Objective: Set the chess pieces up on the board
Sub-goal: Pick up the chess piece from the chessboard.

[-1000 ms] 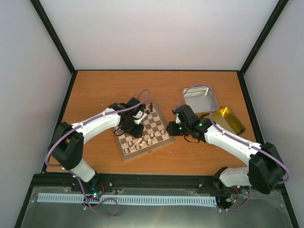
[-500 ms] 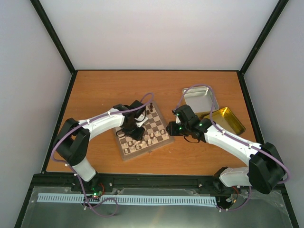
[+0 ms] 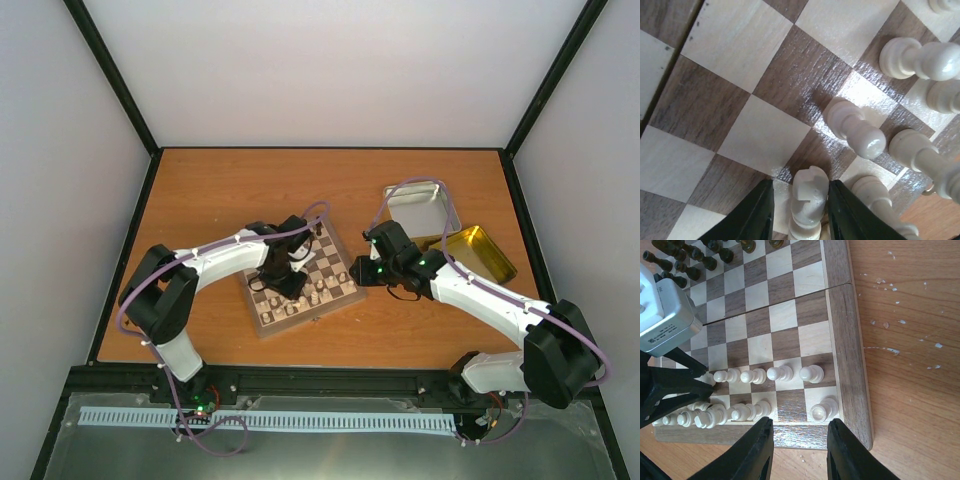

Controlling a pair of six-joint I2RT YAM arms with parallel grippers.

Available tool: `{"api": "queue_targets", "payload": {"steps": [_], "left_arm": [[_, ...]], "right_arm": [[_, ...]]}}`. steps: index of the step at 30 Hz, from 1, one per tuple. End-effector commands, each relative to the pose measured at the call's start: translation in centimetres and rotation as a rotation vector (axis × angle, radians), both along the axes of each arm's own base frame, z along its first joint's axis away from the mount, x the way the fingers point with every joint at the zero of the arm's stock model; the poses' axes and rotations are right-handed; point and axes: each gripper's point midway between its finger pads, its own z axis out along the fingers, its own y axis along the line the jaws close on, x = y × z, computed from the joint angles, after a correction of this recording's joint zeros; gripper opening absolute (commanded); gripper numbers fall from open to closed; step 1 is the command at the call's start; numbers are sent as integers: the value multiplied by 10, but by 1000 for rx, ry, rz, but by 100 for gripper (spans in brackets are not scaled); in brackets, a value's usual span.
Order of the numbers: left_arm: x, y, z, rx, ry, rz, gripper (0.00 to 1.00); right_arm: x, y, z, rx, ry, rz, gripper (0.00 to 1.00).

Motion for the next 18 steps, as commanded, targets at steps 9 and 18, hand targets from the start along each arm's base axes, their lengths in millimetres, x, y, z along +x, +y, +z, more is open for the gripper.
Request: {"api": "queue_targets", "payload": {"steps": [9,18], "left_arm": [[21,13,0,116,-88,15,16],[61,6,31,46,-251,109,13]], "right_arm": [[8,0,5,11,-26,-17,31],[10,8,5,53,-43,1,32]]}}
